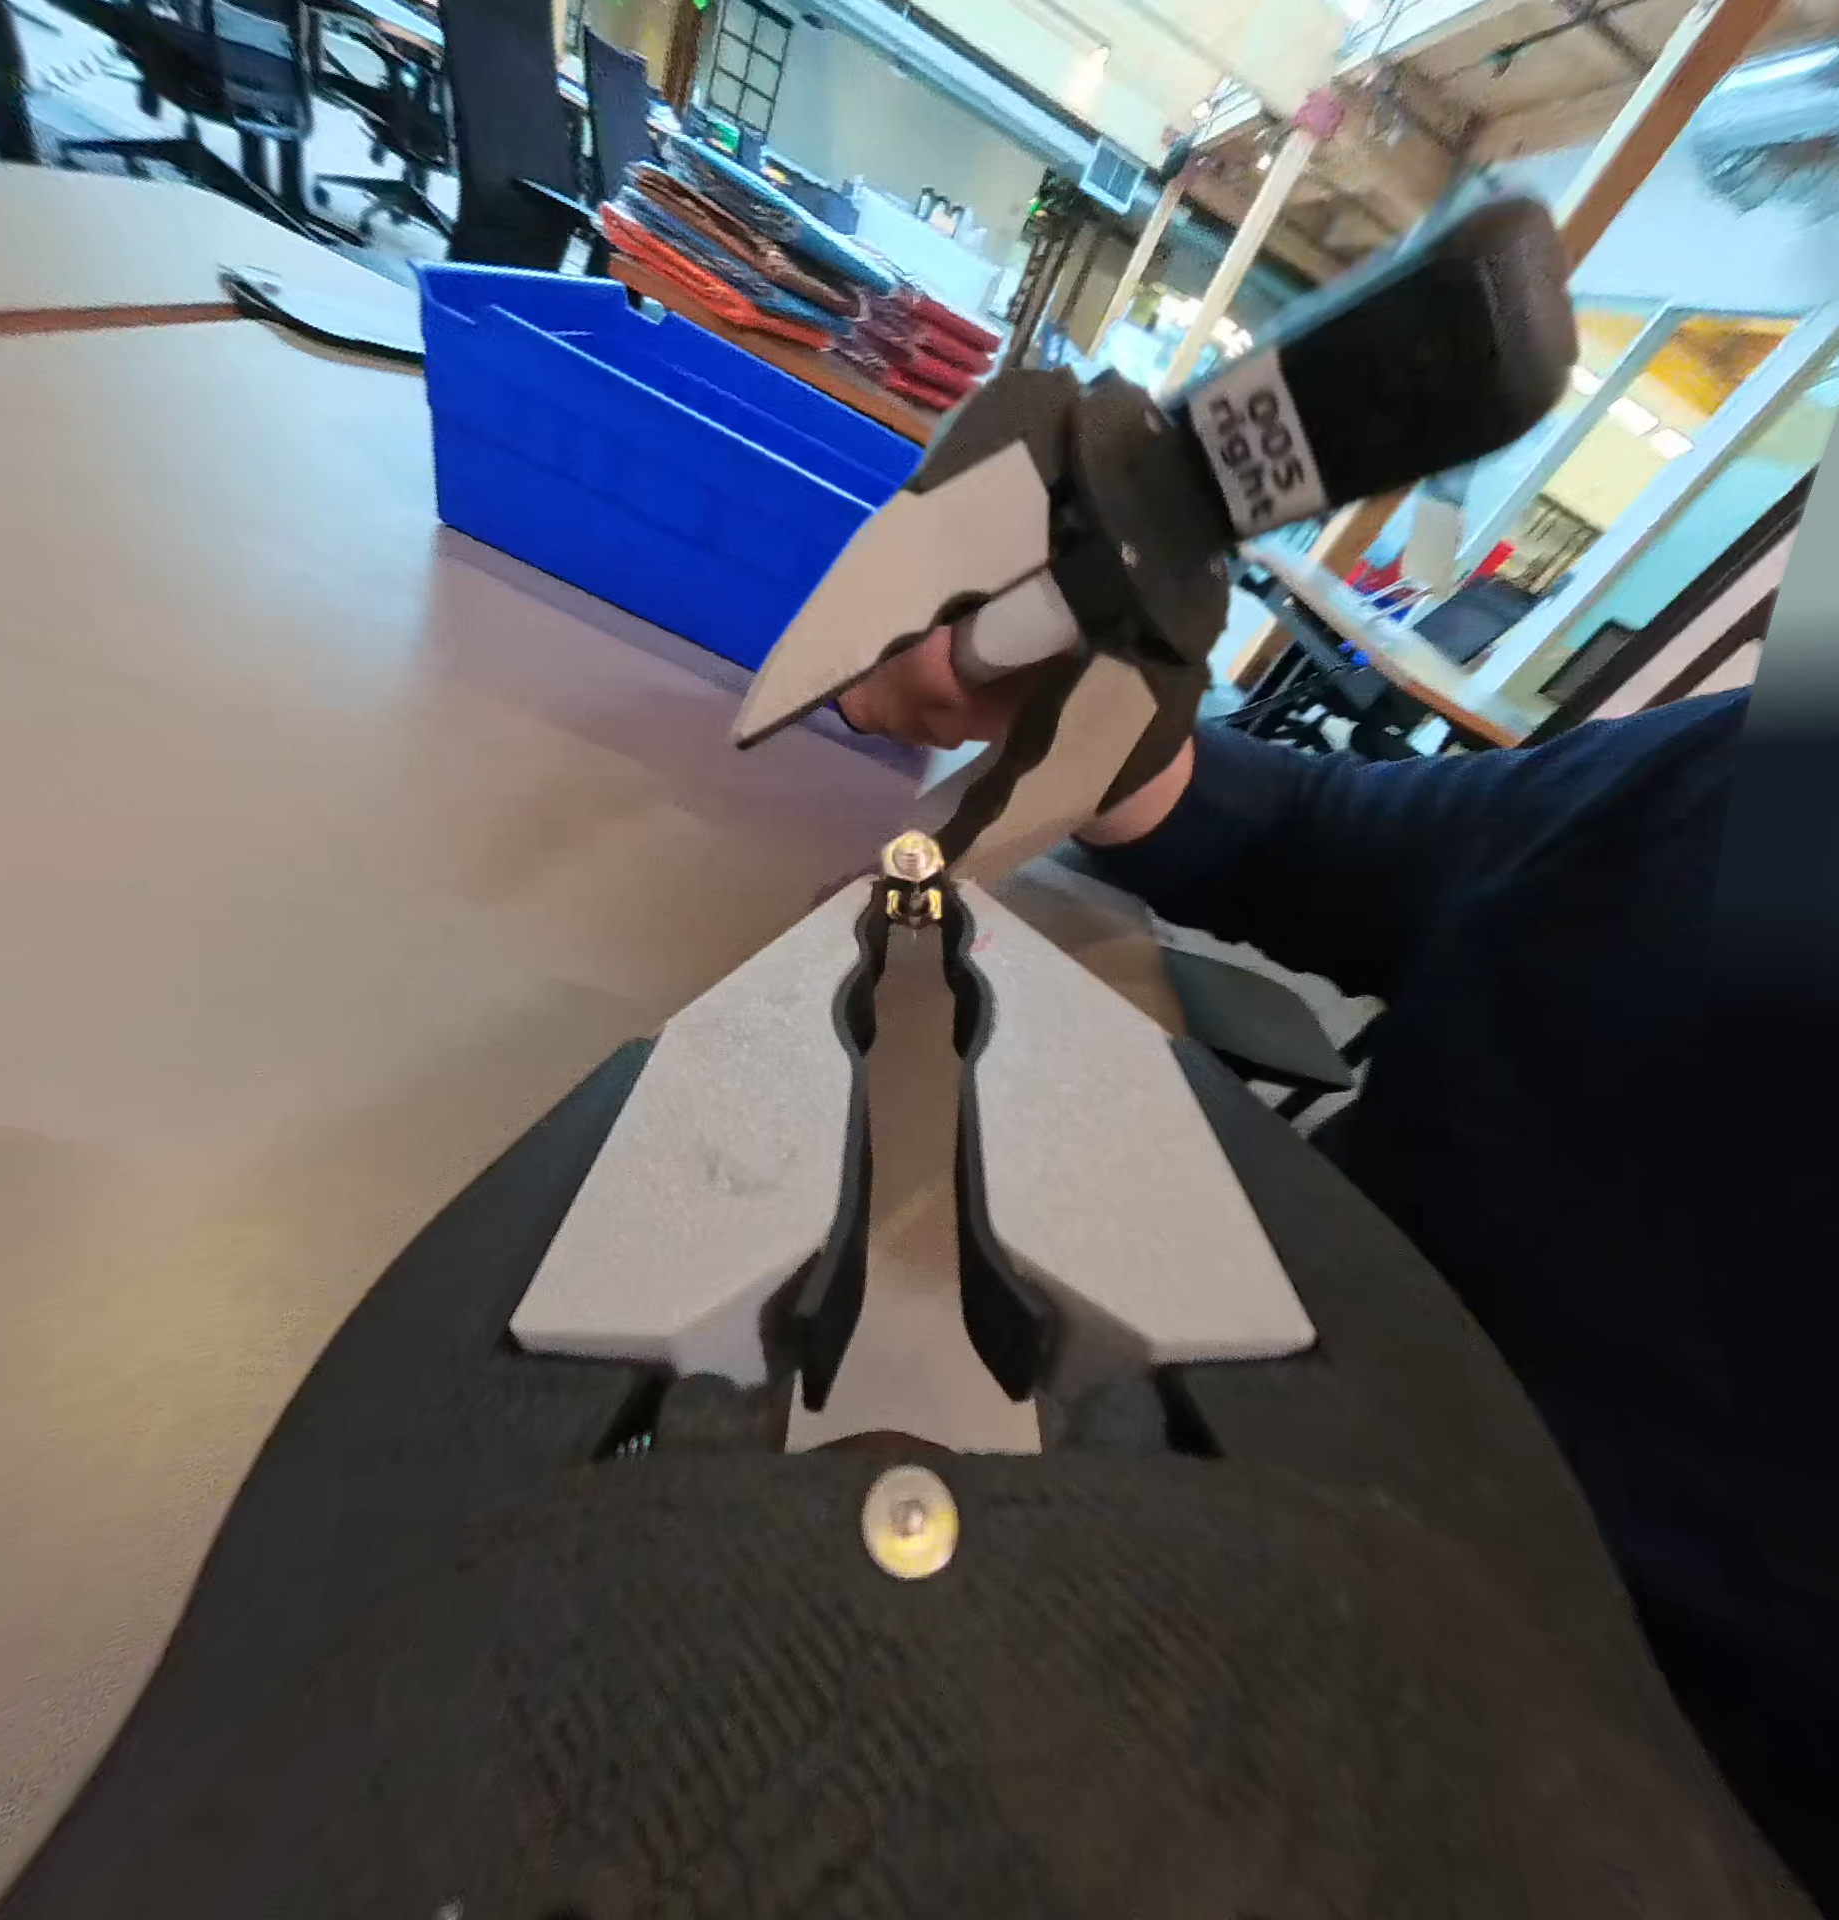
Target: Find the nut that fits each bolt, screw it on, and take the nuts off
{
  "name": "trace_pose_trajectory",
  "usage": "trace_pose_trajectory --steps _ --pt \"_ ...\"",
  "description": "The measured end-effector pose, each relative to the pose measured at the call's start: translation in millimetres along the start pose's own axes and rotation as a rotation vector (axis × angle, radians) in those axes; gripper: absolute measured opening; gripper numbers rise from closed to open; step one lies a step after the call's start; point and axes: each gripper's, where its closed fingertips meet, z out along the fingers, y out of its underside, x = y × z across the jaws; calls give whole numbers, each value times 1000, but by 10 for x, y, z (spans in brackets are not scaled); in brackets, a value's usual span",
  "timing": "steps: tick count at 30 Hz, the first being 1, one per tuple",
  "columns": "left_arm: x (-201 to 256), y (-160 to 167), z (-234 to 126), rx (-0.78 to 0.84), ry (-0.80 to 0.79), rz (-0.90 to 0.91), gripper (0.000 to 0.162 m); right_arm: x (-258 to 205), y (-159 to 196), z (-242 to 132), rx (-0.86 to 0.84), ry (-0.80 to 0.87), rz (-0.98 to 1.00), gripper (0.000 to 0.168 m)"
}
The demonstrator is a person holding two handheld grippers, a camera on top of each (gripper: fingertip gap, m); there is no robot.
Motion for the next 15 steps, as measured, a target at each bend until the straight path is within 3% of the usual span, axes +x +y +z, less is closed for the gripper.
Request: trace_pose_trajectory --steps 7,15 --pt "19 51 -9 -4 101 -192 7 -148 -303 -6 36 110 -320 27" --pt "94 127 31 -45 146 -222 7 -282 -261 44 20 30 -333 20"
